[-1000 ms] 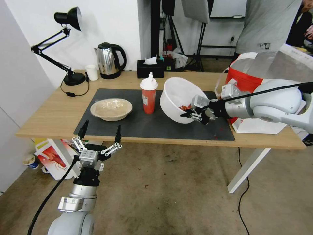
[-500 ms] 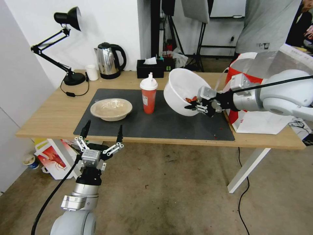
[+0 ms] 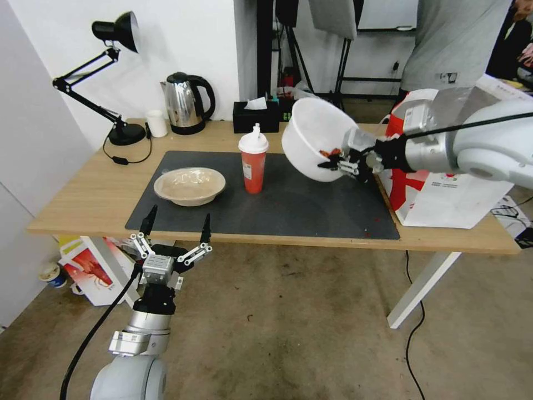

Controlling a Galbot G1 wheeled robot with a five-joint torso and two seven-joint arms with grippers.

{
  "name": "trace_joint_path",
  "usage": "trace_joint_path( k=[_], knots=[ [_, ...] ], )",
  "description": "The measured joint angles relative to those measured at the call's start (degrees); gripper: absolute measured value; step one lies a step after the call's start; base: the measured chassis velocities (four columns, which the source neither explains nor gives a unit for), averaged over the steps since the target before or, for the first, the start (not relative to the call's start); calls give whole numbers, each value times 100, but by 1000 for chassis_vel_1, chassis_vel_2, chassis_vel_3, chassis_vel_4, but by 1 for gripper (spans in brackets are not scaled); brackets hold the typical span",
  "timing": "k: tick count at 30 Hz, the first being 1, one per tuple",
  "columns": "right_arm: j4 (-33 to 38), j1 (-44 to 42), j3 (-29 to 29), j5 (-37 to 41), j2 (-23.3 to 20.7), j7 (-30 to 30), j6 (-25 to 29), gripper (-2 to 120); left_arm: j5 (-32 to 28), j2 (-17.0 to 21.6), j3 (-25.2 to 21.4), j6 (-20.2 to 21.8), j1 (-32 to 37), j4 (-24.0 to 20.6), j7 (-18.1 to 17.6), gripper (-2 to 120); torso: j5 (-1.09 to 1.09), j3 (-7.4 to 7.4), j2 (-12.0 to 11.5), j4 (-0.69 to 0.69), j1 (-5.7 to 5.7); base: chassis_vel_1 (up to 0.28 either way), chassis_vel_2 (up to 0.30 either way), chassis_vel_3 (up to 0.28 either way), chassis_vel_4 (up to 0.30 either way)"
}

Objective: Pick up the trash from the table and place it into the takeout bag.

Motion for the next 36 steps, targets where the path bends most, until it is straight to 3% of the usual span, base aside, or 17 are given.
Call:
trace_joint_path(
  k=[24,36],
  knots=[
    [-592,113,586,115,470,-108,119,0,-37,1,23,-100,-38,68,2,100,2,0,0,-1,0,0,0,0,0],
    [-1180,177,738,-26,380,-210,149,0,-55,4,-13,-181,-9,67,2,100,0,0,0,1,0,0,0,0,0]
  ],
)
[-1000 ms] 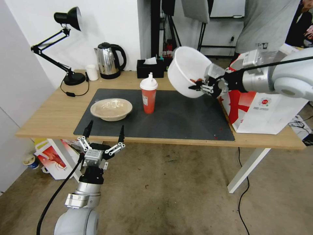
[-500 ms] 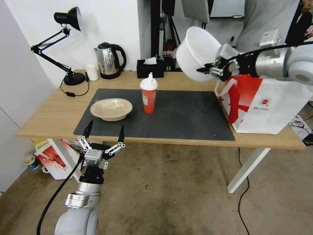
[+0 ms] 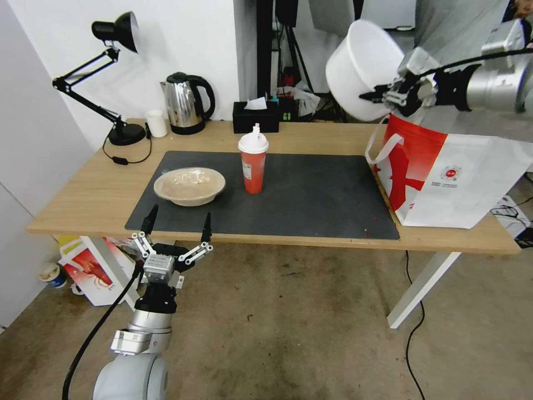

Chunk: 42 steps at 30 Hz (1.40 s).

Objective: Pick up the trash from the table and place it into the takeout bag.

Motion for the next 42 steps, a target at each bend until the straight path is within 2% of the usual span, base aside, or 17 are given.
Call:
trace_joint_path(
  k=[15,42],
  knots=[
    [-865,-54,-1,-362,118,-232,191,0,-15,0,-15,-29,-6,23,-2,100,1,0,0,-1,0,0,0,0,0],
    [-1159,7,-392,-953,915,-677,344,0,-6,12,7,-102,-62,138,9,100,0,0,0,-1,0,0,0,0,0]
  ],
)
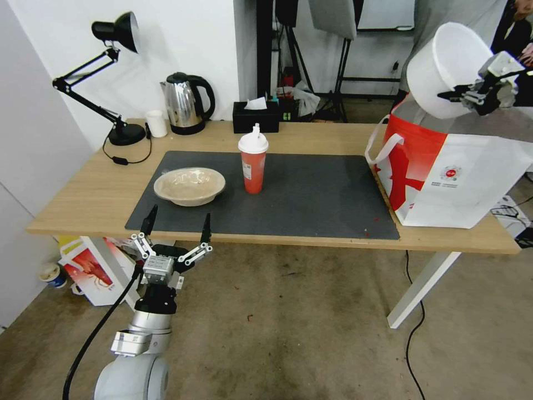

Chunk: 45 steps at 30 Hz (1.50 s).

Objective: Pick up the trash from the table and place it into the takeout bag.

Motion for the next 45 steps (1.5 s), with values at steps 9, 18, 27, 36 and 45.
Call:
trace_joint_path(
  k=[9,18,27,36,45],
  knots=[
    [-63,-7,-9,-51,20,-33,8,0,-1,16,0,2,-42,25,1,100,0,0,0,1,0,0,0,0,0],
    [-13,-20,-38,-137,62,49,-7,22,-4,20,4,6,-60,59,6,100,0,0,0,1,0,0,0,0,0],
    [9,-21,-56,-140,58,45,-33,55,-7,24,-6,17,-65,57,7,100,0,0,0,0,0,0,0,0,0],
    [67,20,-102,-123,42,37,-37,90,-3,25,-8,27,-94,60,9,100,0,0,0,0,0,0,0,0,0],
    [1084,18,233,714,237,968,-40,100,-3,-8,-5,34,-168,116,10,100,-1,0,0,1,0,0,0,0,0]
  ],
)
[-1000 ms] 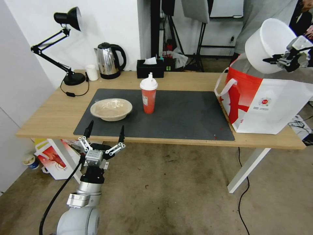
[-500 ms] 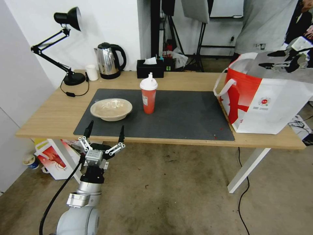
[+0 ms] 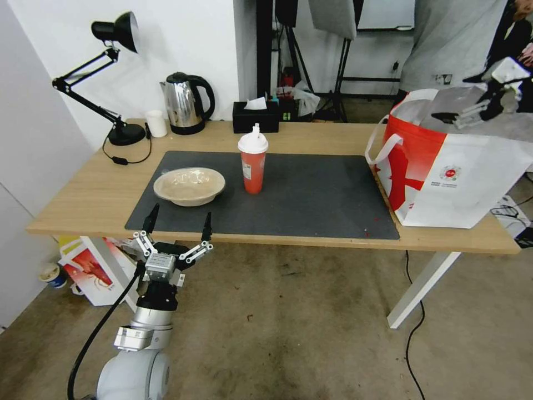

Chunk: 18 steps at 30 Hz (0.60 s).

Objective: Pick up the trash from the table and place it into the takeout bag.

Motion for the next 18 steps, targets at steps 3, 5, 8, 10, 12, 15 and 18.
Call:
trace_joint_path(
  k=[3,5,8,10,12,15,18],
  knots=[
    [393,-5,102,174,87,322,19,100,0,-1,5,2,-18,10,0,100,-1,0,0,0,0,0,0,0,0],
    [1338,-14,138,484,356,1207,222,100,-22,-4,13,8,-58,22,-1,100,0,-1,0,0,0,0,0,0,0],
    [2101,162,-125,642,608,1857,395,100,-66,-5,14,12,-86,26,-1,100,-1,-1,0,-1,0,0,0,0,0],
    [2391,379,-373,673,730,2036,442,100,-73,-5,15,13,-97,27,-1,100,-1,-1,0,-1,-1,0,0,0,0],
    [2825,586,-560,685,976,2233,513,100,-80,-8,2,16,-120,27,-2,100,-1,-1,0,-2,-1,0,0,0,0],
    [3113,612,-631,683,1209,2299,574,100,-86,-6,-31,16,-131,27,-3,100,1,-1,0,-1,0,0,0,0,0],
    [3491,638,-756,654,1557,2491,669,100,-88,-5,-40,13,-130,35,-3,100,1,0,0,0,0,0,0,0,0]
  ],
)
